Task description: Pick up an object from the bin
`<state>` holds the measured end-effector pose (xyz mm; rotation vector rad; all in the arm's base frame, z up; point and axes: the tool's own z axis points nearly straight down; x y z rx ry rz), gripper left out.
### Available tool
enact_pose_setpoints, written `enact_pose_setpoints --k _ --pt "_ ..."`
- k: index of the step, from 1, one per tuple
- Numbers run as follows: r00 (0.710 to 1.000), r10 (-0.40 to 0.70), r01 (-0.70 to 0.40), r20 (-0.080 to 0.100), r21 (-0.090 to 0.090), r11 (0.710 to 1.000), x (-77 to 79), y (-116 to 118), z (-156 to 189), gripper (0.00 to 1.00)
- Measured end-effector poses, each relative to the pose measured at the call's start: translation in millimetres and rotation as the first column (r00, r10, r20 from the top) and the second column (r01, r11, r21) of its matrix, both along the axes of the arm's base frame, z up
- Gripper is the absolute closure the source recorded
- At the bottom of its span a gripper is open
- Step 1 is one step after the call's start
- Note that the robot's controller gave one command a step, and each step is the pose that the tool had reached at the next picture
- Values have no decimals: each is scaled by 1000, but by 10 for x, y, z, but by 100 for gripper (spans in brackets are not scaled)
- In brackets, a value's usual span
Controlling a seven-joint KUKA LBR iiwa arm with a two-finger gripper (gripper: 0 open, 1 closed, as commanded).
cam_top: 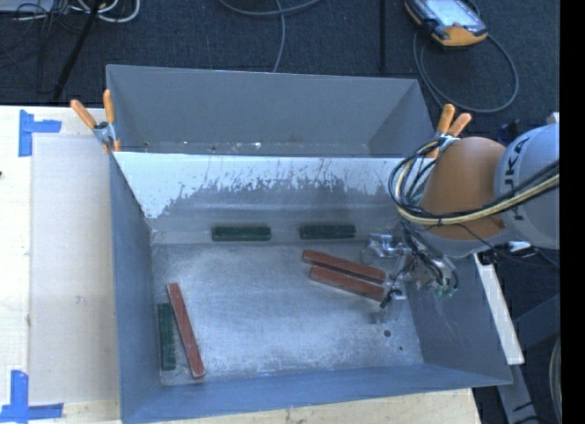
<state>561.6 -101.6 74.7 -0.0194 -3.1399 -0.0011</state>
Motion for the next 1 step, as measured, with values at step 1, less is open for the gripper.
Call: enact_pose_setpoints --k 1 --pt "972 -236 236 -1 -1 972 -128 46 -53 100"
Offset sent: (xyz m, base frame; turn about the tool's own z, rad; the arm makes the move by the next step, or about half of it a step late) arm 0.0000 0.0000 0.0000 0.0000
